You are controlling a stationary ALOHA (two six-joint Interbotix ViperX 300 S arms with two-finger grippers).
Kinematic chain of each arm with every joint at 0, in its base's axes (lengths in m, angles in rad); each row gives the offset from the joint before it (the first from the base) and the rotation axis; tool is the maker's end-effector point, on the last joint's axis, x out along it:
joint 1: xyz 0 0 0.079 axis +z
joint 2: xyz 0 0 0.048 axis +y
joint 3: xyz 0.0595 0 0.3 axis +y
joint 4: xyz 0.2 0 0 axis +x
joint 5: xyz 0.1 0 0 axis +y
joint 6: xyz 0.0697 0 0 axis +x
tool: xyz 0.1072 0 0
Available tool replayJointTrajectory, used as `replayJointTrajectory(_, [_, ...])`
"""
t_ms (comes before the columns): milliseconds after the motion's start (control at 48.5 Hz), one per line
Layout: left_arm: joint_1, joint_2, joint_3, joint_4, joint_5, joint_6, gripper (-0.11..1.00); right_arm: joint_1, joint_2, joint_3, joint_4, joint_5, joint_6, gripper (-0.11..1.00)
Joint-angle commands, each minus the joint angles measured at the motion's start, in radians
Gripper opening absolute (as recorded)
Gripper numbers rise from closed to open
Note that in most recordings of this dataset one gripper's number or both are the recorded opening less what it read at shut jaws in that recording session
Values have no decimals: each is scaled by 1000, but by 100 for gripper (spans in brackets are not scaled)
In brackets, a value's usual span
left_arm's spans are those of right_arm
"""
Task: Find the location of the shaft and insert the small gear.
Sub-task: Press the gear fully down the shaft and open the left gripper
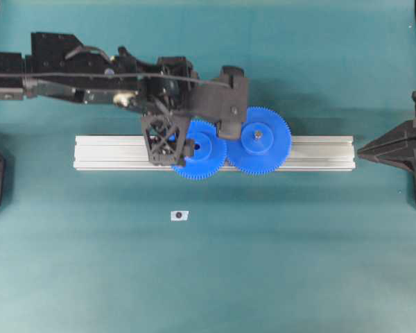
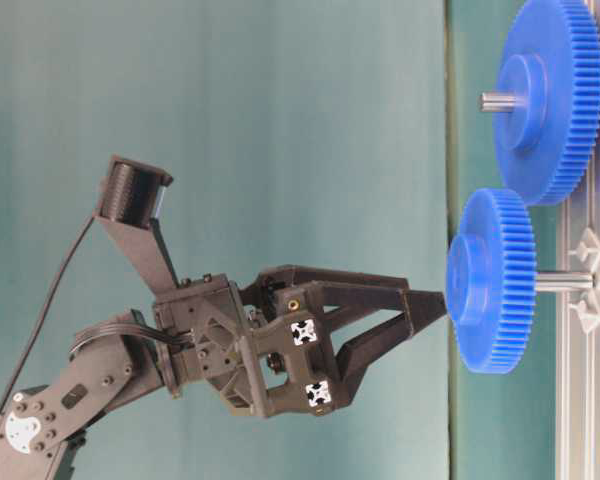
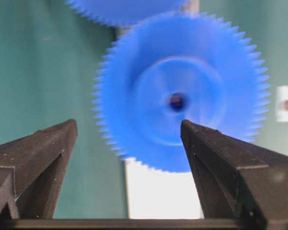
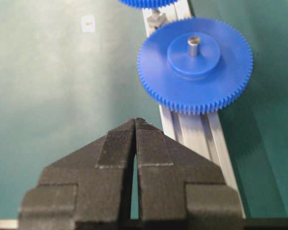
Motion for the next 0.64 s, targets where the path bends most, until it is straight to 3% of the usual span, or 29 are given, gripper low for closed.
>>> replayJointTrajectory(0, [-15,-18,6,2,-26,-18,86,-2,6,-11,0,-8,11,2])
replayJointTrajectory(413, [-14,15,37,3,-86,-29,87,-2,5,-8,0,-11,11,2])
replayJointTrajectory(619, [3,0,-41,3,-75,0,87,-2,3,-8,0,-15,11,2])
